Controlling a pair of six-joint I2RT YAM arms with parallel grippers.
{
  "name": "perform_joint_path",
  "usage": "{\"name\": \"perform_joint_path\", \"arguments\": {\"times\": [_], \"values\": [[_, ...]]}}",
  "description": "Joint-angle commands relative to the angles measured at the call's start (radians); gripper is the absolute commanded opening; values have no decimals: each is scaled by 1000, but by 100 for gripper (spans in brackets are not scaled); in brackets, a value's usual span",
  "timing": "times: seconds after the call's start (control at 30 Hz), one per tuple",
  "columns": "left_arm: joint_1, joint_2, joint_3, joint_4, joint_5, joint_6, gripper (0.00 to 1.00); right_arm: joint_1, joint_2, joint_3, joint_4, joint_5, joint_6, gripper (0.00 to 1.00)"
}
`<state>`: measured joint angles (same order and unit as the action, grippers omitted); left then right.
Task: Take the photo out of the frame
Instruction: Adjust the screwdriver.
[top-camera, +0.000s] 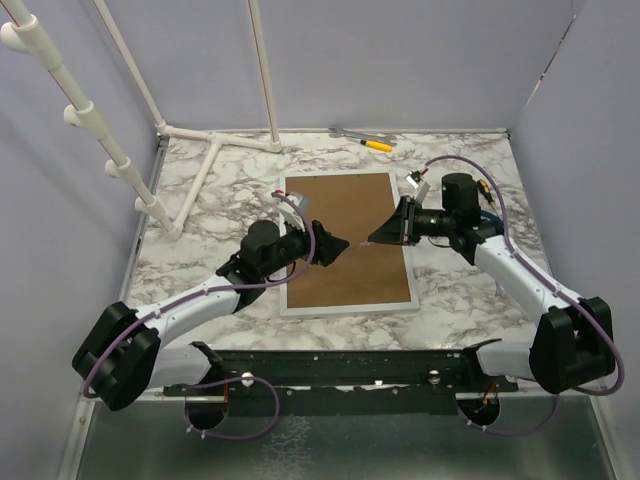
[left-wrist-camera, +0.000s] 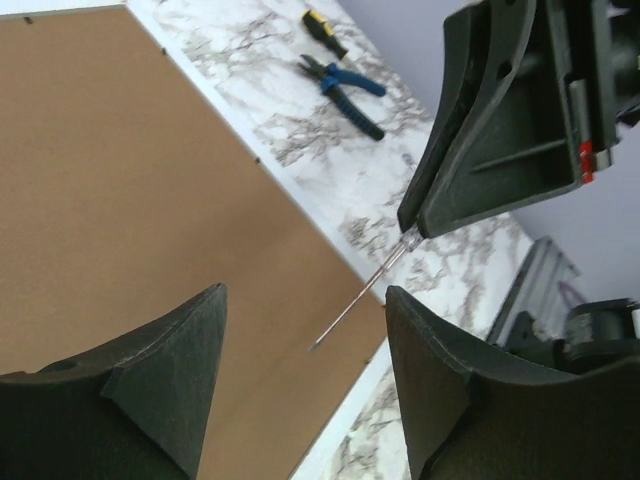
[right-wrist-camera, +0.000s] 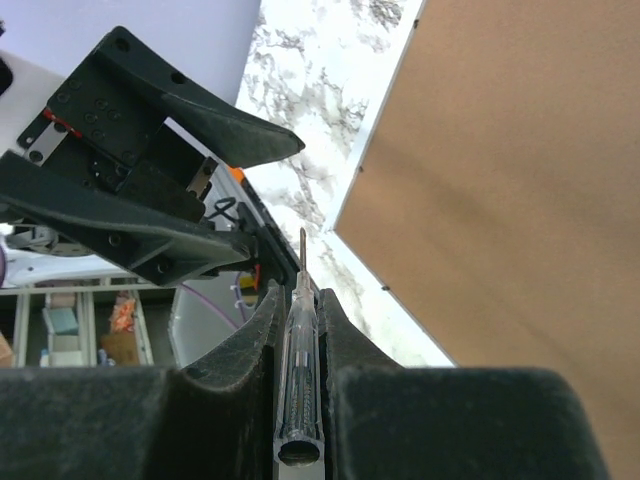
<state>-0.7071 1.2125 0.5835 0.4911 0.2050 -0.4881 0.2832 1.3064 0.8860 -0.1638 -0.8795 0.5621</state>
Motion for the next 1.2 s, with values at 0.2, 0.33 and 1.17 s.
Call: {"name": "perform_joint_path", "arguments": {"times": [0.2,0.33,1.17], "values": [[117,11,21,230,342,-324,55,4,-72,-42,218,-187,287,1],[139,8,25,253,387,-342,50,4,-61,-3,166,-185,311,1],[138,-5,-9,274,495,-308,41,3,7,-27,336,-214,494,1]]}}
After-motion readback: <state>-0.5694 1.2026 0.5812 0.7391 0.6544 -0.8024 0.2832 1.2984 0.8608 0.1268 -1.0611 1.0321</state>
